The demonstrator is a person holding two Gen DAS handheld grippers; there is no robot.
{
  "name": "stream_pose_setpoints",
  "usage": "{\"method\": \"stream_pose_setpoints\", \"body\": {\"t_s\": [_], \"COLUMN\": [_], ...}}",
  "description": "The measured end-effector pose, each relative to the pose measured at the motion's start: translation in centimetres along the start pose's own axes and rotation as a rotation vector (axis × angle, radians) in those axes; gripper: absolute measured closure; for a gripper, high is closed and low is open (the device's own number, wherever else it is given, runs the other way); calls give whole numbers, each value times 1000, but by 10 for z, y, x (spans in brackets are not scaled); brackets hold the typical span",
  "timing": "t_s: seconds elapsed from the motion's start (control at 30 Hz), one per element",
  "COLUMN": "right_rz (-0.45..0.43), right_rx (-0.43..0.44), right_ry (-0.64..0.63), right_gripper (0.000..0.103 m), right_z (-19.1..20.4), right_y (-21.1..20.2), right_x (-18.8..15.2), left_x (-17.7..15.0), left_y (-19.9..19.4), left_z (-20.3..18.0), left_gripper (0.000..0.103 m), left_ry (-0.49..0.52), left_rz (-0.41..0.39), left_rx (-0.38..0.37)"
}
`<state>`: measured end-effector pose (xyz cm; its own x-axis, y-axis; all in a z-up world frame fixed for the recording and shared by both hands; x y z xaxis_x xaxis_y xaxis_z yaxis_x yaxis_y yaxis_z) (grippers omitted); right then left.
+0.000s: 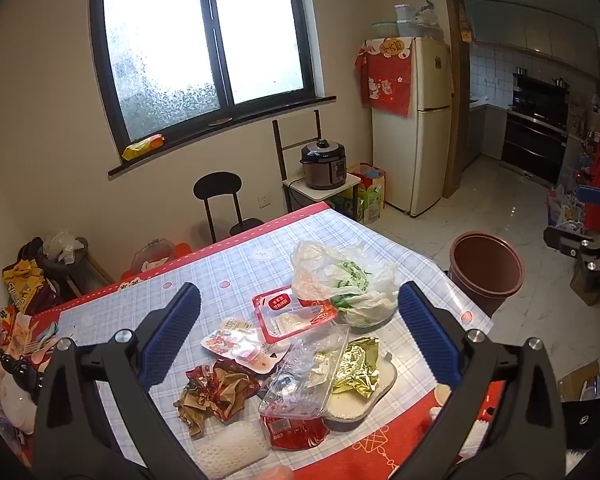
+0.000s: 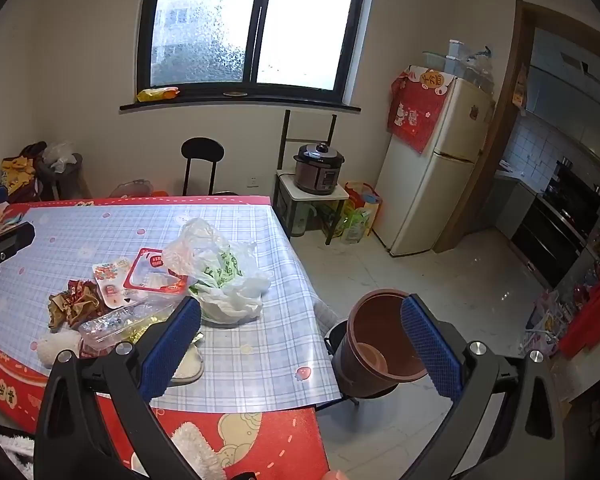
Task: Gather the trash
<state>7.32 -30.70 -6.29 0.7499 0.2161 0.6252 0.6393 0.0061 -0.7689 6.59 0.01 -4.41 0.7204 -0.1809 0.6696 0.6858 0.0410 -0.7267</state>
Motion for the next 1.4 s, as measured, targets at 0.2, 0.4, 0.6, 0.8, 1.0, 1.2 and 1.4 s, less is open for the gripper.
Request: {"method": "stream_pose_setpoints", "body": {"t_s": [0.2,0.4,0.6,0.8,1.0,1.2,1.4], "right_rz": [2,4,11,13,15,15,13], "right_rx": [-1,-9,-18,-30,-30,-30,-30], "right_ry": [0,2,13,30,34,37,36], "right_gripper": [4,4,4,4,4,4,4], "right_z": [-3,-1,-10,-13,-16,-17,-17], "right_y": [0,0,4,5,5,4,4], "right_x": [0,0,-1,-3,-3,-3,-3], "left_x": [0,0,1,2,2,3,4], "left_y": [-2,0,5,8,8,7,7], "left_z": [-1,2,-8,-10,-9,-9,-9], "left_gripper": [5,5,5,5,5,5,5], "left_ry": [-2,-10,-10,-7,-10,-9,-11], "left_rz": [-2,8,9,8,6,6,7], "left_rx": [-6,-18,-24,-36,-41,-39,-38]}}
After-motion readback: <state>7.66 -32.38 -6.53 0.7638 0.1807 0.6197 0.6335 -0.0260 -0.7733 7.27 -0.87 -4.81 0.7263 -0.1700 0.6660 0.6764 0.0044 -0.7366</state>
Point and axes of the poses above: each gripper's, at about its wrist camera, not at the fingertips, and y roughly the way its jaws point, z to its left, x to its top, the point moved 8 cm from there along y, roughly the way its jaws point, and after that the axes turned 13 degrees about z, right-handed, at the moved point
